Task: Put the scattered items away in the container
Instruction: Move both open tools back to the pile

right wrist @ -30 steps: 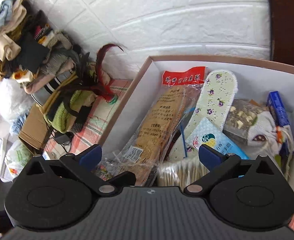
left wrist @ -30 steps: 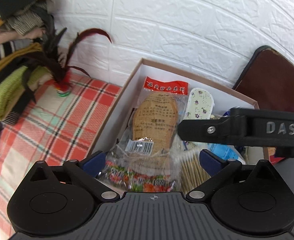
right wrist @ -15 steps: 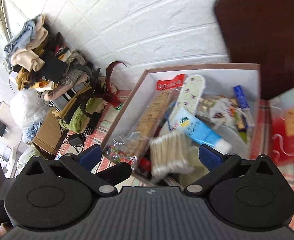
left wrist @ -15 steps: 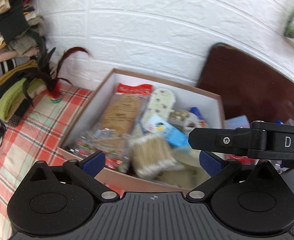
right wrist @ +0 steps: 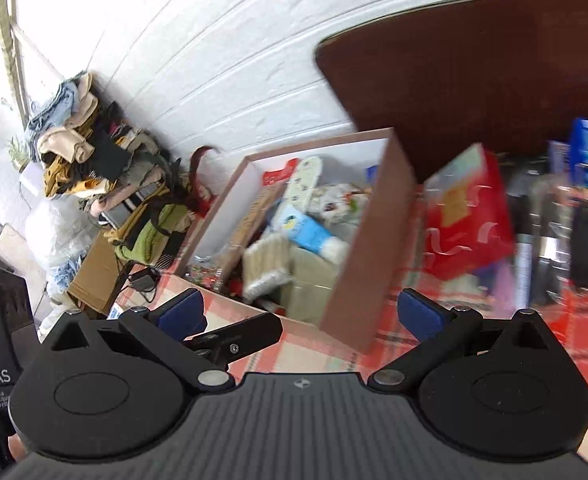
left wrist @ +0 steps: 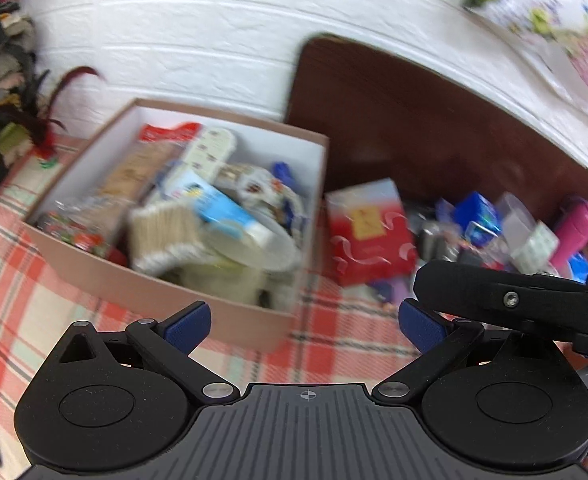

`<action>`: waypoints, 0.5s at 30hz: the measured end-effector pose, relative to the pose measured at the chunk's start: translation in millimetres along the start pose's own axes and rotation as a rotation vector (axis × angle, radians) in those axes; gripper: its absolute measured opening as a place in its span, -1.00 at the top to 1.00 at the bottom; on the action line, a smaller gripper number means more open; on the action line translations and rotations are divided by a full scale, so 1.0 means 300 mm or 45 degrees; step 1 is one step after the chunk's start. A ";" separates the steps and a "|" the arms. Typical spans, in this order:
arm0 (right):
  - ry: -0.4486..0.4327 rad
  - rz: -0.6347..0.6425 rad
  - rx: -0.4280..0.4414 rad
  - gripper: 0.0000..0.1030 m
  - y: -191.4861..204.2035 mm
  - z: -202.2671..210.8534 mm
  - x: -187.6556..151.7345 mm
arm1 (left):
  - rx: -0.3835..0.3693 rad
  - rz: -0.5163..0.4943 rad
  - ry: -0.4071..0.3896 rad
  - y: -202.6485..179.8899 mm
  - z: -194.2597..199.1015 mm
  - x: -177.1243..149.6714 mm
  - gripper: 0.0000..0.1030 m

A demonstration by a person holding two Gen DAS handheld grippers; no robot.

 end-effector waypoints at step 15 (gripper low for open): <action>-0.144 -0.188 -0.190 -0.99 -0.435 0.388 -0.192 | -0.047 -0.137 0.160 -0.435 -0.087 -0.218 -1.00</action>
Point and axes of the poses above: each gripper's, at about its wrist camera, not at the fingertips, and z roughly against the way its jaws point, y to its left, x to its top, the point moved 3 cm from there along -z, roughly the way its jaws point, and after that the axes turned 9 degrees about x, right-handed, at the moved point
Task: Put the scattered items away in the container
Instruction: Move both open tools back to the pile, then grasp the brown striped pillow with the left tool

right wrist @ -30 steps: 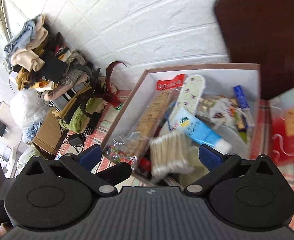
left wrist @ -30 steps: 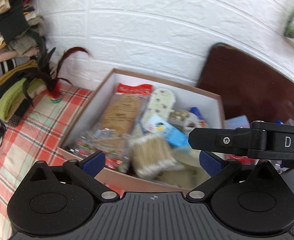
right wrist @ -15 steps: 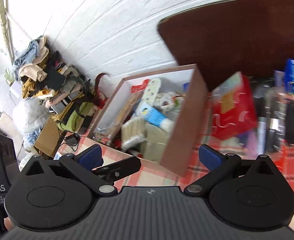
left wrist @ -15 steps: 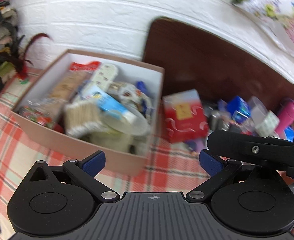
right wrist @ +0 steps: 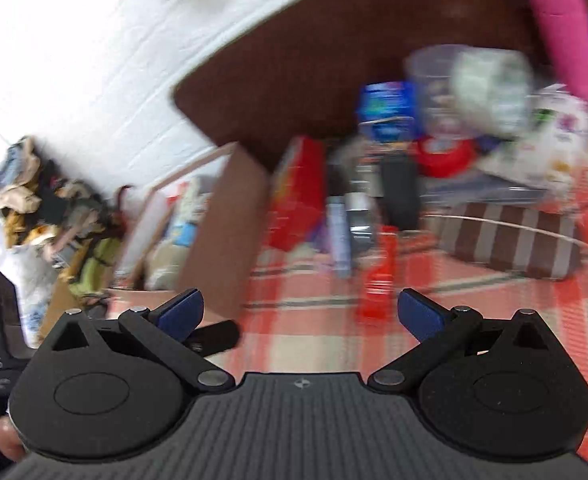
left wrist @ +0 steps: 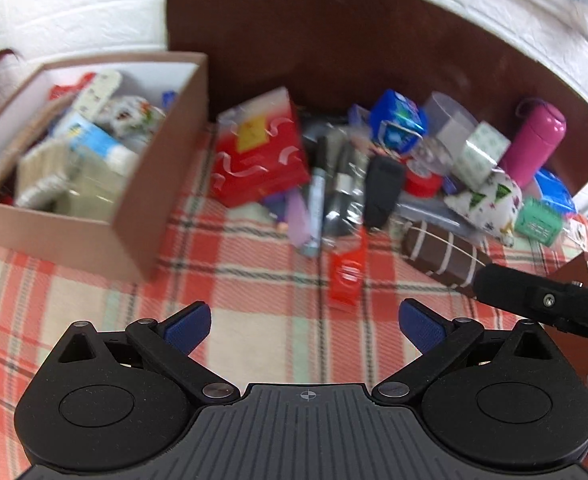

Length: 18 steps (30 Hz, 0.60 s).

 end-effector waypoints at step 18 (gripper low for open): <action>-0.027 -0.015 -0.280 -0.99 -0.394 0.091 0.041 | -0.116 -0.138 0.084 -0.352 -0.263 0.099 -1.00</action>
Point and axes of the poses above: each gripper's, at about its wrist camera, not at the fingertips, and z roughly against the way its jaws point, y to its left, x to its top, the point moved 3 cm from there along -z, roughly the way its jaws point, and after that the axes turned 9 degrees about x, right-handed, at the moved point
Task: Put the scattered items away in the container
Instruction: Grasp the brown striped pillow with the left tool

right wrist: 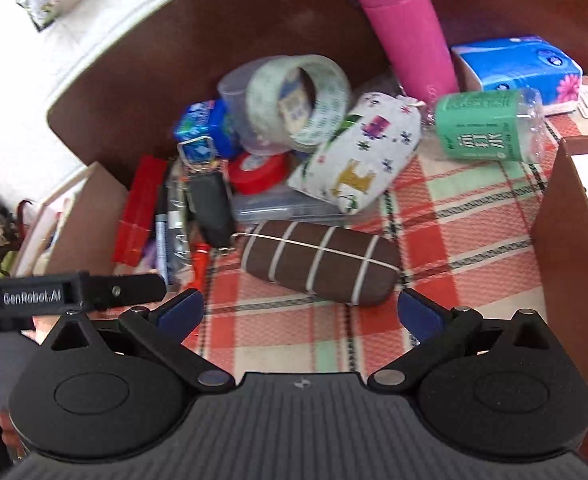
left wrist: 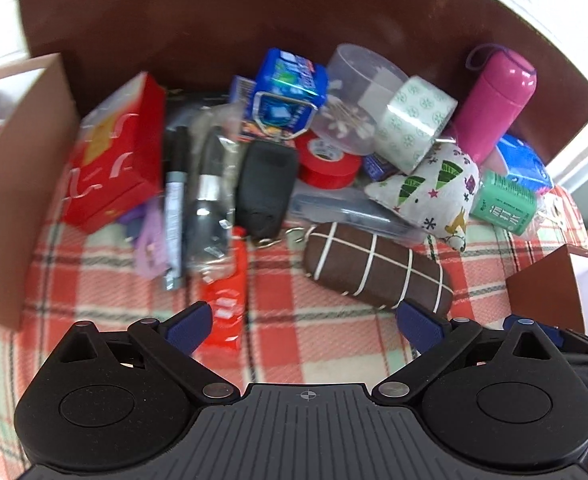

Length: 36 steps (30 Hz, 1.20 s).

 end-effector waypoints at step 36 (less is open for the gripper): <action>0.314 0.243 0.020 -0.75 -0.055 -0.213 -0.078 | -0.140 0.032 0.230 -0.048 -0.239 -0.031 -0.52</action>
Point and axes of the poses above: each gripper's, at about its wrist camera, not at the fingertips, and z roughly against the way its jaws point, y to its left, x to its top, the point moved 3 cm from there along -z, roughly the way its jaws point, and after that the axes turned 9 degrees about x, right-handed, at the moved point
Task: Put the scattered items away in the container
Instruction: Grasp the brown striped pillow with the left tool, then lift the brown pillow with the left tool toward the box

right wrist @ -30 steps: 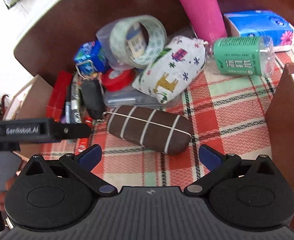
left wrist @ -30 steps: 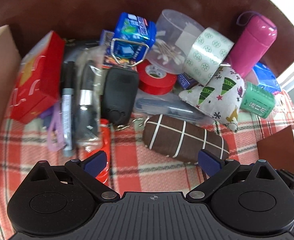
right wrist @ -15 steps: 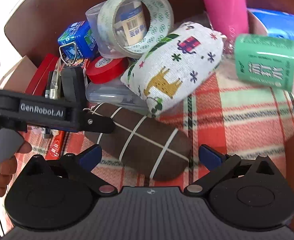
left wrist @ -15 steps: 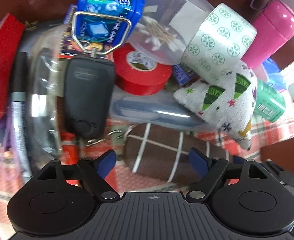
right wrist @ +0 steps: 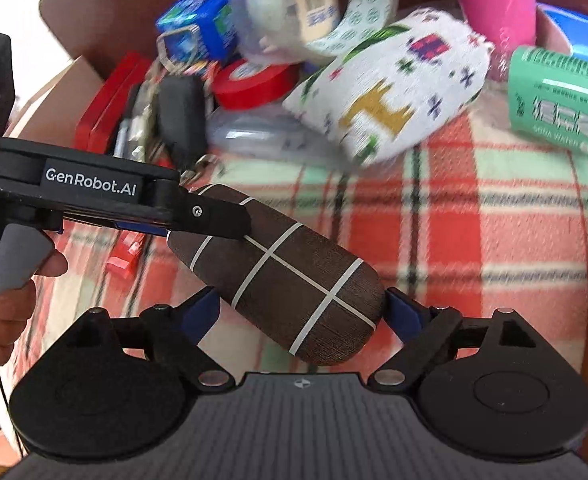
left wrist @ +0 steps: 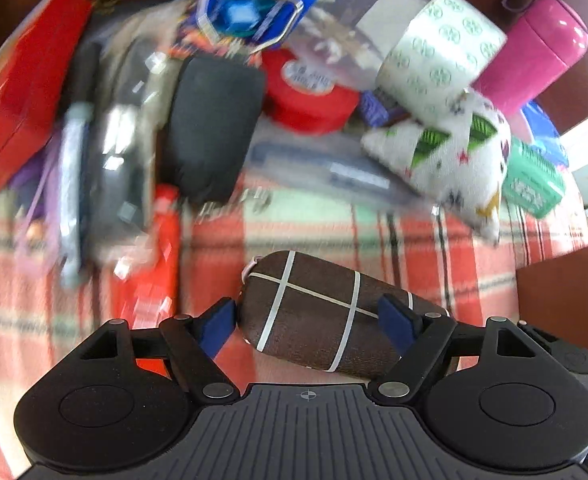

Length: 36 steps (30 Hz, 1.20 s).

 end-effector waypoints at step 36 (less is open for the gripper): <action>0.141 0.230 0.061 -0.67 0.121 0.033 -0.177 | -0.052 0.030 0.050 0.087 0.033 -0.220 -0.56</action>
Point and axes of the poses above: each gripper's, at about its wrist camera, not at the fingertips, and z roughly against the way its jaws point, y to its left, x to its top, the point moved 3 cm from there along -z, roughly the way its jaws point, and after that the axes turned 9 degrees about x, right-handed, at the moved point
